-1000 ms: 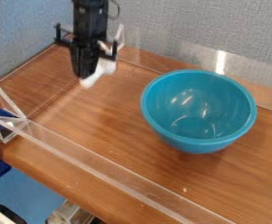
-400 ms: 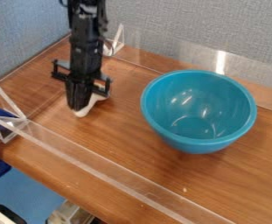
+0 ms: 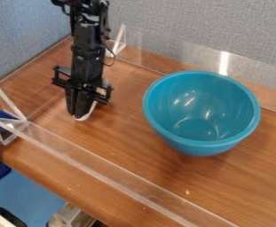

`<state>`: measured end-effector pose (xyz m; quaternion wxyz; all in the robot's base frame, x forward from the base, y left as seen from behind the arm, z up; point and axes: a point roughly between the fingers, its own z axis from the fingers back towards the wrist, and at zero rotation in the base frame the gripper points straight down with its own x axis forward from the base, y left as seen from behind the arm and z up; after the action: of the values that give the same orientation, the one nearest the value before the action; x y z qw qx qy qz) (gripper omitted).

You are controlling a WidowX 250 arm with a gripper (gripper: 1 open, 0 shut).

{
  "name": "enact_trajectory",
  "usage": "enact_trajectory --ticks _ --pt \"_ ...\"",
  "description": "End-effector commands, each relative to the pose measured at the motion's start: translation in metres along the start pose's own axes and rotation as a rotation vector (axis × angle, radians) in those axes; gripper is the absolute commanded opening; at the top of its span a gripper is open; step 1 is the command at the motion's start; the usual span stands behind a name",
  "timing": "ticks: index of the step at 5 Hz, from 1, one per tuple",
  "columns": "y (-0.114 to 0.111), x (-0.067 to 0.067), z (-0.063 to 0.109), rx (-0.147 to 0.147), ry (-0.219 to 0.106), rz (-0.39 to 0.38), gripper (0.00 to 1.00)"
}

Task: Remove the mushroom from inside the blue bowl and put it on the table

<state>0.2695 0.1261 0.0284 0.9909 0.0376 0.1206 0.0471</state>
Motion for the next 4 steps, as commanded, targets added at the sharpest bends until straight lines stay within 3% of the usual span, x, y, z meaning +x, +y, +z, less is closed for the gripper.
enact_trajectory --ticks 1,4 --pt "0.007 -0.003 -0.004 -0.016 -0.008 0.026 1.0" --pt "-0.005 -0.017 0.016 -0.132 -0.062 -0.004 1.0"
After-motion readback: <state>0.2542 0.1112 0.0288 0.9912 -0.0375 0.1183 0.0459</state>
